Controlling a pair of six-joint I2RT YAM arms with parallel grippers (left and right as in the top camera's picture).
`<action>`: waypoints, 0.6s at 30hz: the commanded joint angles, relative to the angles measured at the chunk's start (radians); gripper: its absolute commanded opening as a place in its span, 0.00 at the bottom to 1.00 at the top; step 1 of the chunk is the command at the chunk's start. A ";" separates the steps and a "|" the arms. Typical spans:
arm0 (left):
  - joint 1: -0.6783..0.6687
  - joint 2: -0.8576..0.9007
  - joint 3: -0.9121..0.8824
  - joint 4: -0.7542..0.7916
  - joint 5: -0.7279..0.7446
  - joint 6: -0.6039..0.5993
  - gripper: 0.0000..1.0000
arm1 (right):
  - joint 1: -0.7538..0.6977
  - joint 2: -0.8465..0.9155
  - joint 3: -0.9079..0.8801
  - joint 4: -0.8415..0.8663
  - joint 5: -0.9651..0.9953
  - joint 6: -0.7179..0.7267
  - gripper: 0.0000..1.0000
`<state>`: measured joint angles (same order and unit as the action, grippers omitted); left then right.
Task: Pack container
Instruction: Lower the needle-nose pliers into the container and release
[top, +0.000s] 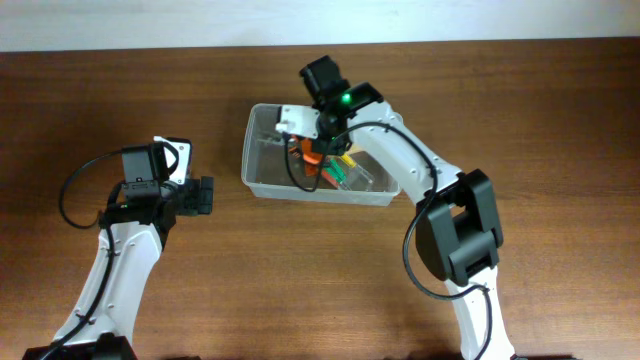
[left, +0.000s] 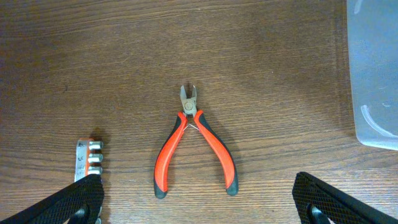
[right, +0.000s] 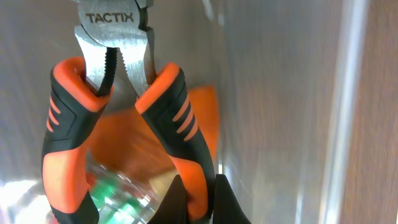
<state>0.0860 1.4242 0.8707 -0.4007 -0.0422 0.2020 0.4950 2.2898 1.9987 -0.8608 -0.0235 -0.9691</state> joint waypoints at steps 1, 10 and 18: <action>0.002 0.003 0.014 0.002 -0.007 0.016 0.99 | -0.026 -0.007 0.004 0.003 -0.033 0.008 0.04; 0.002 0.003 0.014 0.002 -0.007 0.016 0.99 | -0.019 -0.007 0.004 0.109 -0.098 0.074 0.92; 0.002 0.003 0.014 0.002 -0.007 0.016 0.99 | -0.049 -0.123 0.123 0.017 -0.097 0.500 0.99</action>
<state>0.0860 1.4242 0.8707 -0.4004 -0.0422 0.2020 0.4717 2.2871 2.0342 -0.8062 -0.1074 -0.6811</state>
